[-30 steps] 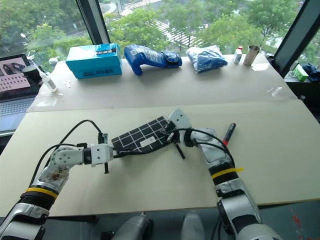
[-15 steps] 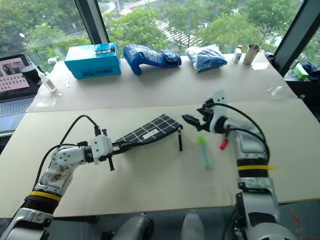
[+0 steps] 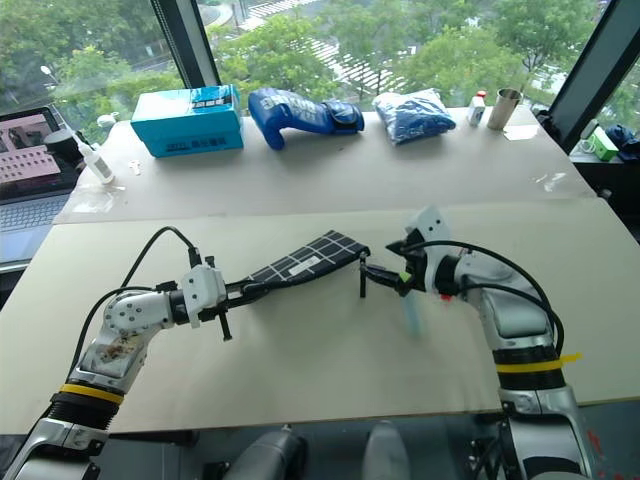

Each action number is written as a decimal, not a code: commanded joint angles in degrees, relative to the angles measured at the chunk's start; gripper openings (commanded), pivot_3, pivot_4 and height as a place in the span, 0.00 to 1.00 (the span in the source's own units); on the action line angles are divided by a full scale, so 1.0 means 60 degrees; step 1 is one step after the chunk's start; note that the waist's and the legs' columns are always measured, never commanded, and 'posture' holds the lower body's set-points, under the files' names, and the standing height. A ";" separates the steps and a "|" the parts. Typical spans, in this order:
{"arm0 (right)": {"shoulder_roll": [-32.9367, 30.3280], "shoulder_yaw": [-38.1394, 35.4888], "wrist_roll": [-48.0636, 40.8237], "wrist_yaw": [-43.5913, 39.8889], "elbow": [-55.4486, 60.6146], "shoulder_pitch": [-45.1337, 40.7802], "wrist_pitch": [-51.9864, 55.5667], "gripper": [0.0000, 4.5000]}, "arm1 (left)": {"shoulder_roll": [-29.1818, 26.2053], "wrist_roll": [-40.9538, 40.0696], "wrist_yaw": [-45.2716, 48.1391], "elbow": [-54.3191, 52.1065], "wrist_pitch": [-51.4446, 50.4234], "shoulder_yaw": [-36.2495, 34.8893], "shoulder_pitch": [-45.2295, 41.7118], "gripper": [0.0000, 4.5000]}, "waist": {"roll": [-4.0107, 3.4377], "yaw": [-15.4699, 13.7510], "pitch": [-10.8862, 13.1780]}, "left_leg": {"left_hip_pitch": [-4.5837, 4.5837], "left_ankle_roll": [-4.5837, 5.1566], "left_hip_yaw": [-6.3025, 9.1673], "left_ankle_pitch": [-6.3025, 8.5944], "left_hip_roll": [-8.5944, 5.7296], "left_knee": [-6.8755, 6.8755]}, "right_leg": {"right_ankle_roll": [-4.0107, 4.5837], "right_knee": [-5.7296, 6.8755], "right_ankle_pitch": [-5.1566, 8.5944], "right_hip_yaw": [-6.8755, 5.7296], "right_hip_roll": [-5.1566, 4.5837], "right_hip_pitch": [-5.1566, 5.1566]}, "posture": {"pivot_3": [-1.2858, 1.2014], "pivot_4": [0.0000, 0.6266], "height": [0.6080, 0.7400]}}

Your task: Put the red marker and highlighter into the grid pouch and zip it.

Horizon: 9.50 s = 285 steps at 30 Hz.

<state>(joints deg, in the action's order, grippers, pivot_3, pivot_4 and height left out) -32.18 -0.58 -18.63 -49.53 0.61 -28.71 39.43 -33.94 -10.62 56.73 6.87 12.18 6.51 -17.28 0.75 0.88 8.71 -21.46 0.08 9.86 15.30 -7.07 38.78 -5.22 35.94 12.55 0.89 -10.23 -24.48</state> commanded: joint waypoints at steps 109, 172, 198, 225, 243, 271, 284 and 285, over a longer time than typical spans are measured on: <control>0.1739 0.2380 -0.0602 0.0034 0.1067 -0.0149 -0.0252 0.02 | 0.0552 0.0177 -0.0635 -0.0149 -0.0096 -0.0239 -0.0156 0.00 | 0.0000 0.0046 0.0001 | 0.0000 -0.0033 0.0009 -0.0019 -0.0002 0.0002 | -0.0001 0.0006 -0.0001 -0.0002 0.0002 -0.0004 | 0.52 0.24 1.00; -0.1339 -0.2252 0.0654 0.4098 0.0941 -0.0531 0.3053 0.68 | 0.0898 0.0165 -0.0813 0.0271 0.0186 -0.0332 -0.0147 0.00 | 0.0003 -0.0014 0.0005 | -0.0109 -0.0036 -0.0066 -0.0024 -0.0009 0.0033 | -0.0009 0.0011 -0.0008 0.0007 -0.0037 -0.0082 | 0.52 0.24 1.00; 0.0009 -0.2868 0.0626 0.5879 0.1375 0.0587 0.4632 0.68 | 0.1163 0.0236 -0.0876 0.0607 0.0295 -0.0254 -0.0174 0.00 | 0.0002 -0.0004 0.0004 | -0.0113 -0.0037 -0.0081 -0.0027 -0.0008 0.0037 | -0.0011 0.0023 -0.0011 0.0009 -0.0034 -0.0092 | 0.52 0.24 1.00; -0.0125 -0.1472 0.0033 0.3608 0.2672 0.0193 0.1328 0.11 | 0.0814 -0.0320 -0.0304 0.0392 -0.0162 -0.0422 -0.0228 0.00 | -0.0003 0.0081 -0.0001 | 0.0015 0.0061 -0.0078 0.0033 -0.0007 0.0024 | -0.0016 -0.0004 -0.0012 0.0005 -0.0016 0.0024 | 0.52 0.24 1.00; -0.3881 0.1707 0.2708 -0.1146 0.2965 0.0233 -0.4146 0.11 | 0.1070 -0.0533 0.0554 0.0646 -0.0609 -0.0078 -0.0721 0.00 | 0.0018 0.0000 0.0019 | 0.0003 0.0041 -0.0111 0.0026 -0.0006 0.0036 | -0.0037 -0.0030 -0.0012 -0.0016 -0.0026 0.0022 | 0.52 0.24 1.00; -0.4388 0.0814 0.3000 -0.2254 0.2165 0.0411 -0.5720 0.11 | 0.1205 -0.0582 0.0405 0.0446 -0.0616 -0.0158 -0.0583 0.00 | 0.0020 -0.0037 0.0020 | 0.0000 0.0013 -0.0110 0.0010 -0.0005 0.0037 | -0.0036 -0.0032 -0.0013 -0.0013 -0.0029 0.0022 | 0.52 0.24 1.00; -0.4038 0.1465 0.4341 -0.1698 0.1159 -0.0099 -0.6376 0.11 | 0.1266 -0.0620 0.0417 0.0507 -0.0615 -0.0165 -0.0732 0.00 | 0.0020 -0.0023 0.0020 | -0.0001 0.0012 -0.0114 0.0010 -0.0006 0.0034 | -0.0036 -0.0031 -0.0013 -0.0012 -0.0029 0.0019 | 0.52 0.24 1.00; -0.3934 0.1558 0.4430 -0.1670 0.1079 -0.0228 -0.6400 0.11 | 0.1277 -0.0619 0.0415 0.0501 -0.0610 -0.0159 -0.0731 0.00 | 0.0020 -0.0021 0.0020 | -0.0001 0.0012 -0.0114 0.0009 -0.0006 0.0034 | -0.0036 -0.0031 -0.0013 -0.0012 -0.0029 0.0018 | 0.52 0.24 1.00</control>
<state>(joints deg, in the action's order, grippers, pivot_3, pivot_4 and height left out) -56.26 8.81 7.01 -60.67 6.96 -28.09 2.46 -26.44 -13.54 59.28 11.02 7.78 6.42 -20.67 0.87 0.75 8.84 -21.47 0.14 9.17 15.36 -7.10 38.98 -5.44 35.75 12.47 0.82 -10.41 -24.38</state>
